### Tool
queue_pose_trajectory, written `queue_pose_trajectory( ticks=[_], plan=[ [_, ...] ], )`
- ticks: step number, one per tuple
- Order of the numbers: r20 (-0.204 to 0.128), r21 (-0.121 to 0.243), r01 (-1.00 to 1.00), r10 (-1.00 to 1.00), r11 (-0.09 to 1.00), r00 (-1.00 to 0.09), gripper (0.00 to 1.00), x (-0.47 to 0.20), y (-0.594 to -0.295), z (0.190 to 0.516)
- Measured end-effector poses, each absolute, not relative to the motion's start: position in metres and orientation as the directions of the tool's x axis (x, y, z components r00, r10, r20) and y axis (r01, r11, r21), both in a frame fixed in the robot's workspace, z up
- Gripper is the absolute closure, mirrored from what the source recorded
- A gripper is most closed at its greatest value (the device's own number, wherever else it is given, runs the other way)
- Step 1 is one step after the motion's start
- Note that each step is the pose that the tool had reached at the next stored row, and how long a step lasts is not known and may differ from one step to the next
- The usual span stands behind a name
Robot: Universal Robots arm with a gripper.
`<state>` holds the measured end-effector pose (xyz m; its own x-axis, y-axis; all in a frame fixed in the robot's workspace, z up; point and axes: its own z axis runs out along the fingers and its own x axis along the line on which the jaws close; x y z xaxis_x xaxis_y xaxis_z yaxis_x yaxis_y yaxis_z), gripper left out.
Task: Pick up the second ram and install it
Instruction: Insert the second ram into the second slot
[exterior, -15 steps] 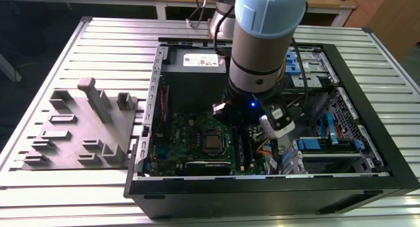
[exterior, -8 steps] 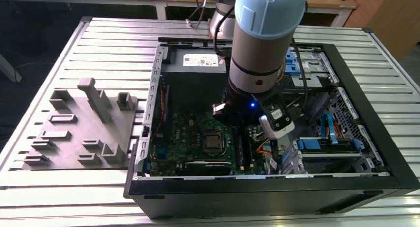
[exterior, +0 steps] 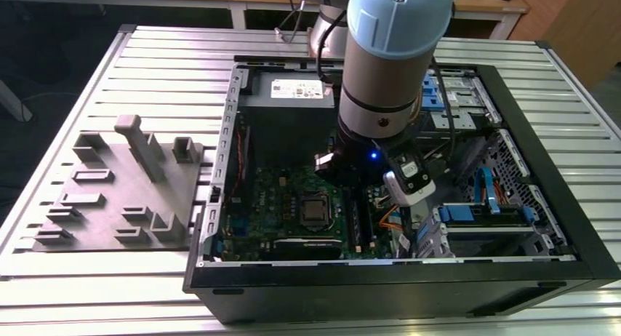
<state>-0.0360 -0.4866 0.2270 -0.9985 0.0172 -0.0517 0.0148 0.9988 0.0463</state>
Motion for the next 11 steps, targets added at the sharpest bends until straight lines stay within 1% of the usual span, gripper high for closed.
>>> queue_pose_trajectory(
  ticks=[11],
  plan=[
    [-0.052,0.048,0.025,0.027,0.999,-0.998,0.92,-0.0356,-0.4866,0.2257]
  ],
)
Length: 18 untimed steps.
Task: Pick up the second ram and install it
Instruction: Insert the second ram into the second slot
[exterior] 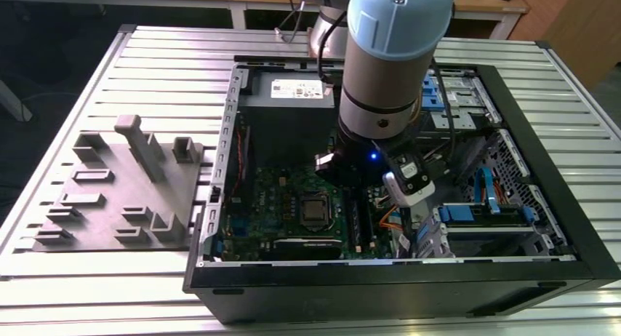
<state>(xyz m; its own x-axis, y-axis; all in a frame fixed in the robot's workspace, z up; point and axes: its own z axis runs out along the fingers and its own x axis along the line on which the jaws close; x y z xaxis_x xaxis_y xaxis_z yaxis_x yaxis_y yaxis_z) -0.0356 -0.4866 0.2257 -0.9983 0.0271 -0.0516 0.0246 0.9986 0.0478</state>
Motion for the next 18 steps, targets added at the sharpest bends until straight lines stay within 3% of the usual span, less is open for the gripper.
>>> queue_pose_trajectory(
  ticks=[18],
  plan=[
    [-0.051,0.059,0.025,0.028,0.998,-0.998,0.92,-0.0359,-0.4865,0.2244]
  ],
)
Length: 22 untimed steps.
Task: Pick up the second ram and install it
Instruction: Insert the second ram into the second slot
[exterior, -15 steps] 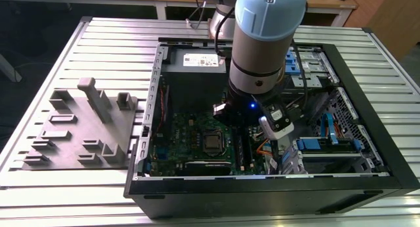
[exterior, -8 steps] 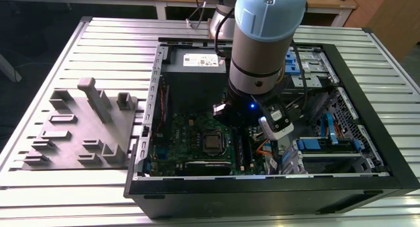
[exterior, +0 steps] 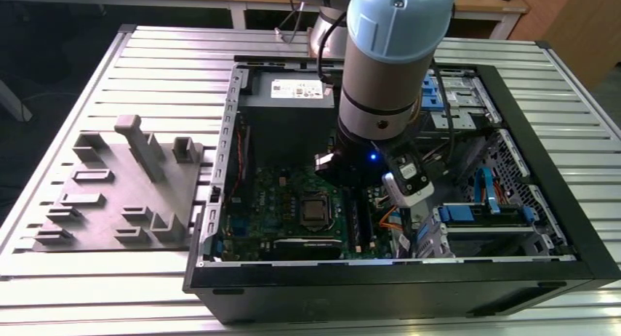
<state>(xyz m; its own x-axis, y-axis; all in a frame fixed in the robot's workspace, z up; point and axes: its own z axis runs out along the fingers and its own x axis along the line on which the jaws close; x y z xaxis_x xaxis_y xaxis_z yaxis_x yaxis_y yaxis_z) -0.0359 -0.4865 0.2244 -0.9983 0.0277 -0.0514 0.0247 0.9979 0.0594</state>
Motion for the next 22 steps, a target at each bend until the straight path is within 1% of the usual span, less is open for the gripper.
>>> queue_pose_trajectory(
  ticks=[22],
  plan=[
    [-0.051,0.059,0.022,0.025,0.998,-0.998,0.92,-0.0355,-0.4865,0.2237]
  ],
)
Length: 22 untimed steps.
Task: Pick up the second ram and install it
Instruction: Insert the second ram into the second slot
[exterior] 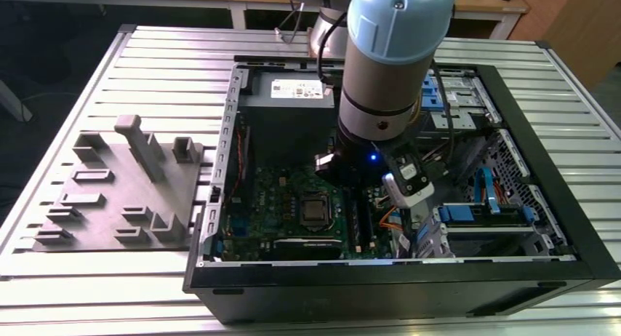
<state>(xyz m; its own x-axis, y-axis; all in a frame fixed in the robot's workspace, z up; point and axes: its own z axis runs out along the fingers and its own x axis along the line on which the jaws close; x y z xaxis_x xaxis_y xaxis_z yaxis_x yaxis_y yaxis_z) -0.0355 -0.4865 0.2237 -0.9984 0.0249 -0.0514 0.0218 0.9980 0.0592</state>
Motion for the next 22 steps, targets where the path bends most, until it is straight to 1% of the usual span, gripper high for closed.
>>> queue_pose_trajectory(
  ticks=[22],
  plan=[
    [-0.051,0.059,0.019,0.022,0.998,-0.998,0.92,-0.0349,-0.4866,0.2179]
  ],
)
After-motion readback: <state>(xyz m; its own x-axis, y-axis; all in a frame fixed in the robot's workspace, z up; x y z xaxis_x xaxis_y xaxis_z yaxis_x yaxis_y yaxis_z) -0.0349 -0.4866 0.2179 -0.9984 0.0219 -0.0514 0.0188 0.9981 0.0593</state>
